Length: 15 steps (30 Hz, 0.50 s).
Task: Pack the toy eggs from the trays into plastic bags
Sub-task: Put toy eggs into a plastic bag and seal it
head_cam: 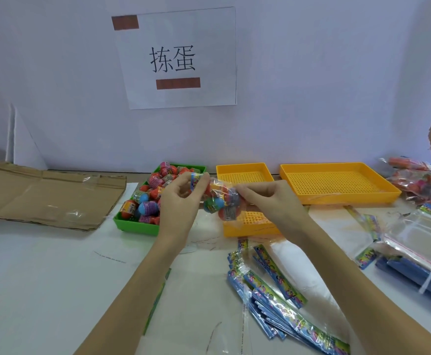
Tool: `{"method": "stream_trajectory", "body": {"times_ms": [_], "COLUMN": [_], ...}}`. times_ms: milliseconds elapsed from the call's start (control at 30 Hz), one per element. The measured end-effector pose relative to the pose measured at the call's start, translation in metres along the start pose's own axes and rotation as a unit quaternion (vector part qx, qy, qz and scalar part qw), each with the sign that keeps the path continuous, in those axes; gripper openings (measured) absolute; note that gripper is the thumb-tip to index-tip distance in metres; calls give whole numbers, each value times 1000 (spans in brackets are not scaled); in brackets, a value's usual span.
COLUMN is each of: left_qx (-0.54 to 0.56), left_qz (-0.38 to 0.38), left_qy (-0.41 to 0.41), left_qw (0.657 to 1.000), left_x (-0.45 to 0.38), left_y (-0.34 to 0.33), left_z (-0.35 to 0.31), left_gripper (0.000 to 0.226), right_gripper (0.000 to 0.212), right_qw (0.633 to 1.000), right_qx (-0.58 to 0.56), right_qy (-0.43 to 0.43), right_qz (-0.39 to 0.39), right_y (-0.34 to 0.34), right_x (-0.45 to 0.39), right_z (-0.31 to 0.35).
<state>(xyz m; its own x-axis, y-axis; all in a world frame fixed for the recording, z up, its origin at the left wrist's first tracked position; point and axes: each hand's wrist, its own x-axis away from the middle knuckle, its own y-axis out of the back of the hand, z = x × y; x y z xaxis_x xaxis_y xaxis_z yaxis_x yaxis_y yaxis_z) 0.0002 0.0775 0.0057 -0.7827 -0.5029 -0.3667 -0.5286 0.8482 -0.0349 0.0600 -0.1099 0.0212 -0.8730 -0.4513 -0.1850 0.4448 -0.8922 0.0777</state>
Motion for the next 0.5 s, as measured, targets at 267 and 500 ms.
{"method": "stream_trajectory", "body": {"times_ms": [267, 500], "left_qx": [-58, -138], "left_qz": [-77, -60], "left_qy": [-61, -164], "left_qw": [993, 975], "left_x": [8, 9], "left_y": [-5, 0], "left_z": [-3, -4], "left_gripper": [26, 28], "right_gripper": [21, 18], "right_qw": [998, 991], "right_qx": [-61, -112], "right_qy": [-21, -74], "right_qz": [3, -11], "right_y": [-6, -7], "right_x": [0, 1], "right_z": [2, 4]}}
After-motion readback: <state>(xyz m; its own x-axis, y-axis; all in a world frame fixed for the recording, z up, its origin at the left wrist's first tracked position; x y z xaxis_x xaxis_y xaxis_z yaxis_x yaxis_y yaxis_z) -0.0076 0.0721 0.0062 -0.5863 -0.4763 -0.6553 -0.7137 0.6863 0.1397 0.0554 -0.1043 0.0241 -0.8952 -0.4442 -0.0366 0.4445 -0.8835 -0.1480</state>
